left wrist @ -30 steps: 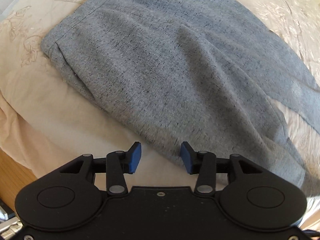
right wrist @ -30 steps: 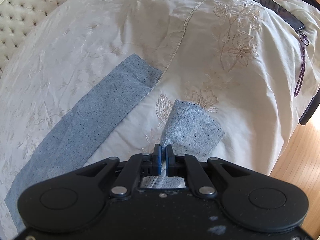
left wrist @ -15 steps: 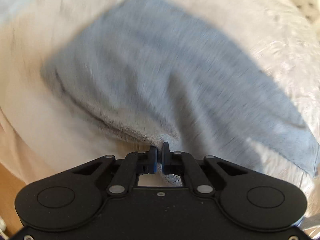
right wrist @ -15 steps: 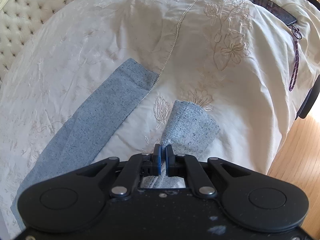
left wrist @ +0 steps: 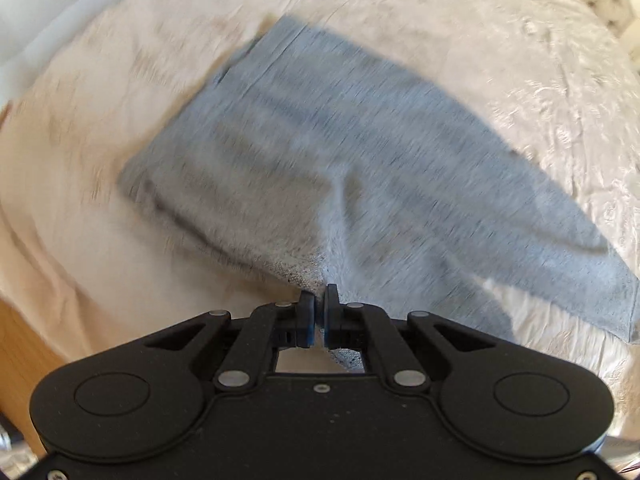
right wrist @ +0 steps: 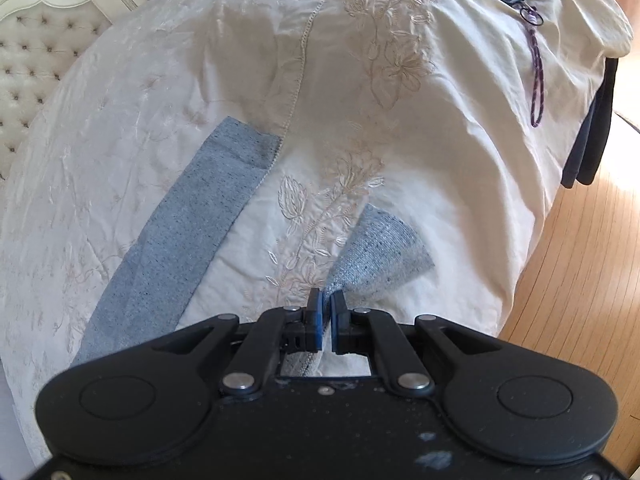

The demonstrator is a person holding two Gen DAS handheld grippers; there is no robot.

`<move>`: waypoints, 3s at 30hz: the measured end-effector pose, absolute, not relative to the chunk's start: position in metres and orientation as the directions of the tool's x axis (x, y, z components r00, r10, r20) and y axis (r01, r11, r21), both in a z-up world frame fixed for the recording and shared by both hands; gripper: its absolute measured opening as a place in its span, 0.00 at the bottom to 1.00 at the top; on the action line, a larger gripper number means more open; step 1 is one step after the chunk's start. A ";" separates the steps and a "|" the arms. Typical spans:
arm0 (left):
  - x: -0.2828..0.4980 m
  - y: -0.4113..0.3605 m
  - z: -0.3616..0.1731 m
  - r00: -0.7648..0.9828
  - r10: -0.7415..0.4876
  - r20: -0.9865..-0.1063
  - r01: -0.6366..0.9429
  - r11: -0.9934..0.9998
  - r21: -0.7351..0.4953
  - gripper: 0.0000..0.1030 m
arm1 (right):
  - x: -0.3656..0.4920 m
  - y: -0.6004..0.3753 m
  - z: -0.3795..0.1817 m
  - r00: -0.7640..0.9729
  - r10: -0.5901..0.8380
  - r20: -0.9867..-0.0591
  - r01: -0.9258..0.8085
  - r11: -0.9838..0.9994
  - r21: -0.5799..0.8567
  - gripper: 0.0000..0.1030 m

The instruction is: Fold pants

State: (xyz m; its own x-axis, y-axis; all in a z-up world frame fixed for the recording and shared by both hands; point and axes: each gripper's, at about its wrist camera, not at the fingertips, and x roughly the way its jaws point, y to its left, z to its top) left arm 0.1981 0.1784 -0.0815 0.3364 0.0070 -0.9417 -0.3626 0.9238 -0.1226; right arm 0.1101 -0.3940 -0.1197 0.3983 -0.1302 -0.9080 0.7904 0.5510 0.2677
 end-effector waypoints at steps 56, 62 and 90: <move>0.371 0.126 -0.141 0.348 0.159 -0.924 -0.333 0.942 0.037 0.05 | 0.244 -0.435 -0.215 0.274 0.184 -0.944 0.549 0.776 0.310 0.35; 0.368 0.124 -0.142 0.347 0.174 -0.922 -0.334 0.941 0.052 0.05 | 0.265 -0.442 -0.223 0.320 0.213 -0.923 0.559 0.744 0.365 0.36; 0.403 0.122 -0.106 0.460 0.112 -0.881 -0.359 0.931 -0.069 0.05 | 0.313 -0.498 -0.164 0.591 0.071 -0.804 0.609 0.613 0.502 0.03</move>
